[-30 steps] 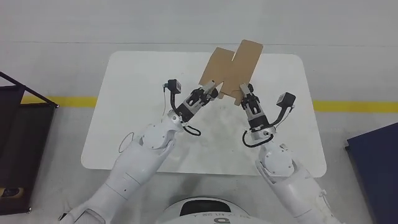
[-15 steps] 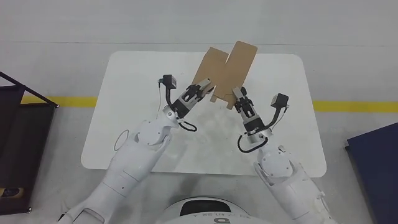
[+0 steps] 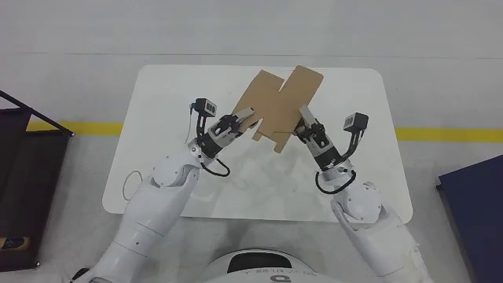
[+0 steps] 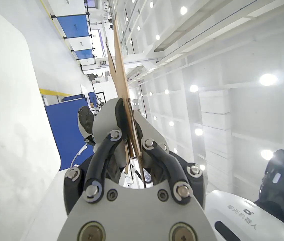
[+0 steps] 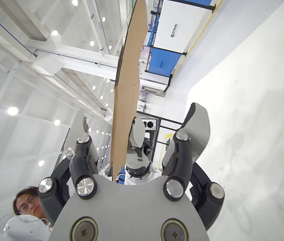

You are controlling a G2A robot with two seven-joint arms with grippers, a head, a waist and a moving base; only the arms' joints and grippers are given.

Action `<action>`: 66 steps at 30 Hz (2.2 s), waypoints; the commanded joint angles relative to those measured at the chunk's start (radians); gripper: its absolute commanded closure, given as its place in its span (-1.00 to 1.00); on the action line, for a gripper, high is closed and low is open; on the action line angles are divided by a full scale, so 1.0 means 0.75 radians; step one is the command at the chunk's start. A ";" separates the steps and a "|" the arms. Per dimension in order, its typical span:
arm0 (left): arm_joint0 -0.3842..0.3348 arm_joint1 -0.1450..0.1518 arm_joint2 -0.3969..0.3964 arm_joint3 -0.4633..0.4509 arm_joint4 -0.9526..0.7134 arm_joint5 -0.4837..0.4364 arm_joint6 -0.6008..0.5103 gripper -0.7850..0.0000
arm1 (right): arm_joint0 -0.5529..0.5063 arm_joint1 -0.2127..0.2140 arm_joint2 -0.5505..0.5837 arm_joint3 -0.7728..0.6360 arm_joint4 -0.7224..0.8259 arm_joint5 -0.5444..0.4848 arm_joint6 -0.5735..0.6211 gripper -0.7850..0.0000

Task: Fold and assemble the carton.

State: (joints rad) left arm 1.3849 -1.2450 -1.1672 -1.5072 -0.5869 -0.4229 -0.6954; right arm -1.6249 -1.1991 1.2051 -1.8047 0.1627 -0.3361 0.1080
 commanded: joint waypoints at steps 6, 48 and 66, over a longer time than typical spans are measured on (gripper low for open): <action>0.035 0.024 -0.068 -0.020 -0.020 0.061 -0.178 1.00 | 0.013 0.011 0.093 0.032 0.122 0.008 0.146 -0.47; 0.104 0.066 -0.102 -0.007 0.194 -0.037 -0.313 -1.00 | -0.019 0.000 0.243 0.018 0.307 0.036 0.074 1.00; -0.045 0.002 0.176 0.129 0.269 -0.051 -0.095 -1.00 | -0.096 -0.014 0.264 -0.070 0.381 0.006 0.087 1.00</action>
State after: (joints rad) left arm 1.3567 -1.2418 -1.0399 -1.4175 -0.3855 -0.4590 -0.7752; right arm -1.6943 -1.2091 1.4026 -1.8538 0.4496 -0.3308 0.1720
